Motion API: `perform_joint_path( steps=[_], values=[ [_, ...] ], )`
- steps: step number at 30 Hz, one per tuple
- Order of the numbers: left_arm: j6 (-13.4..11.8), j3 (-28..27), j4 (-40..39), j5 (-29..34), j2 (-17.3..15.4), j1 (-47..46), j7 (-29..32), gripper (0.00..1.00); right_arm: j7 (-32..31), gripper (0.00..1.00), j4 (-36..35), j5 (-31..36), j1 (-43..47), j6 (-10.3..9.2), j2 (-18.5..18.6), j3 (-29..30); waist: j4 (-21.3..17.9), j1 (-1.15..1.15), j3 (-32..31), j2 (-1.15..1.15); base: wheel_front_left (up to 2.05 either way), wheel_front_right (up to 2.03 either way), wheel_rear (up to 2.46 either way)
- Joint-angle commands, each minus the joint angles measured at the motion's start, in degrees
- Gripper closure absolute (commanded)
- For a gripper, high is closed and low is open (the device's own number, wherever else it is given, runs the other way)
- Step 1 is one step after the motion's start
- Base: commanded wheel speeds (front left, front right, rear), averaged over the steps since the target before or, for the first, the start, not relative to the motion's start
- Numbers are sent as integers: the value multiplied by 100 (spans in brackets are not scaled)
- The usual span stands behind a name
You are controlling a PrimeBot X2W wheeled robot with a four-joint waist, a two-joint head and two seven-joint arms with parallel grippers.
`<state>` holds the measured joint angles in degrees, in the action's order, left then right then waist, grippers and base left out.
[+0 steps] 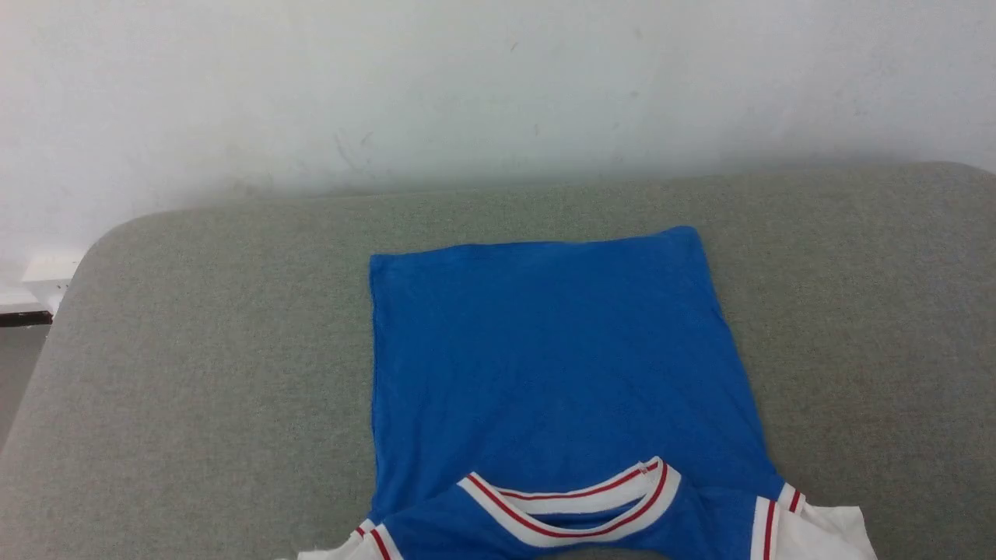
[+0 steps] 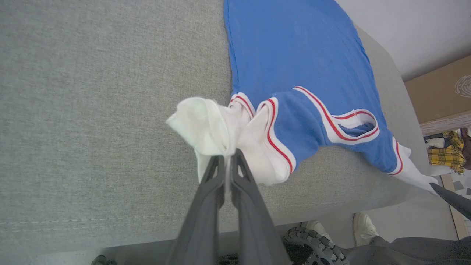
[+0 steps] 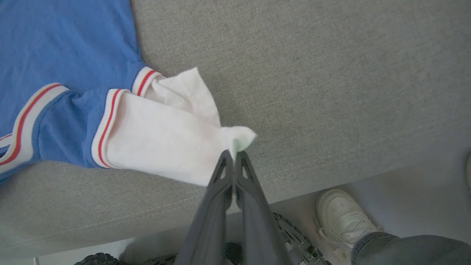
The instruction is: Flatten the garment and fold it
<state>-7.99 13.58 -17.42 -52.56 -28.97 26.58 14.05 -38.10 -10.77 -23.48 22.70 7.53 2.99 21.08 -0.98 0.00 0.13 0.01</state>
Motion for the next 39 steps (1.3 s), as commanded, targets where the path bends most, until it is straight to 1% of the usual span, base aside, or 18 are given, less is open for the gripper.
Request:
perform_joint_path(
  steps=[1, 4, 8, 16, 17, 18, 20, 21, 22, 24, 27, 28, 31, 34, 37, 39],
  values=[
    [-24, -47, -50, 76, -36, -47, -74, 100, 94, 100, -30, 89, -53, -4, -11, -64, 5, 0, 40, -1, 0, 0, 0],
    [24, -70, -122, 145, -14, -198, -197, 100, 360, 100, 92, 264, -249, -4, -2, -130, 14, 0, 117, -1, 0, 0, 0],
    [107, -39, -194, 226, 28, -441, -302, 100, 606, 100, 494, 524, -597, -4, 36, -321, 28, 0, 227, -1, 0, 0, 0],
    [182, 86, -204, 336, 83, -782, -326, 100, 1154, 100, 1899, 798, -1328, -4, 84, -736, 47, 0, 359, -1, 0, 0, 0],
    [184, 91, -194, 346, 81, -801, -327, 100, 1256, 95, 2077, 821, -1413, -4, 80, -744, 46, 0, 374, -1, 0, 0, 0],
    [185, 97, -184, 354, 77, -816, -323, 100, 1335, 88, 2251, 840, -1484, -4, 76, -762, 43, 0, 388, -1, 0, 0, 0],
    [183, 100, -169, 371, 73, -844, -330, 100, 1487, 51, 2515, 869, -1606, -4, 71, -795, 34, 0, 413, -1, 0, 0, 0],
    [181, 99, -163, 377, 72, -854, -334, 100, 1579, 5, 2590, 871, -1654, -4, 69, -802, 31, 0, 425, -1, 0, 0, 0],
    [180, 96, -161, 381, 69, -860, -338, 100, 1664, 0, 2629, 853, -1694, -4, 73, -806, 25, 0, 442, -1, 0, 0, 0],
    [178, 84, -168, 386, 67, -864, -360, 100, 1798, 0, 2605, 796, -1749, -4, 123, -780, 12, 0, 480, -1, 0, 0, 0],
    [185, 64, -212, 397, 68, -869, -411, 100, 1832, 0, 2203, 662, -1733, -4, 147, -626, 10, 0, 562, -1, 0, 0, 0],
    [185, 64, -212, 397, 68, -869, -411, 100, 1832, 0, 2203, 662, -1733, -4, 147, -626, 10, 0, 562, -1, 0, 0, 0],
    [194, 30, -309, 428, 69, -898, -491, 100, 1635, 0, 1393, 603, -1685, -4, 239, -509, 6, 0, 706, -1, 0, 0, 0],
    [217, 10, -416, 481, 57, -975, -555, 100, 1355, 0, 453, 653, -1820, -4, 374, -389, 13, 0, 896, -1, 0, 0, 0],
    [238, -4, -502, 533, 47, -1091, -600, 100, 1026, 0, -313, 668, -2245, -4, 467, -412, 26, 0, 1118, -1, 0, 0, 0],
    [268, -1, -549, 553, 51, -1186, -627, 100, 748, 0, -575, 678, -2703, -4, 502, -492, 46, 0, 1255, -1, 0, 0, 0]
  ],
)
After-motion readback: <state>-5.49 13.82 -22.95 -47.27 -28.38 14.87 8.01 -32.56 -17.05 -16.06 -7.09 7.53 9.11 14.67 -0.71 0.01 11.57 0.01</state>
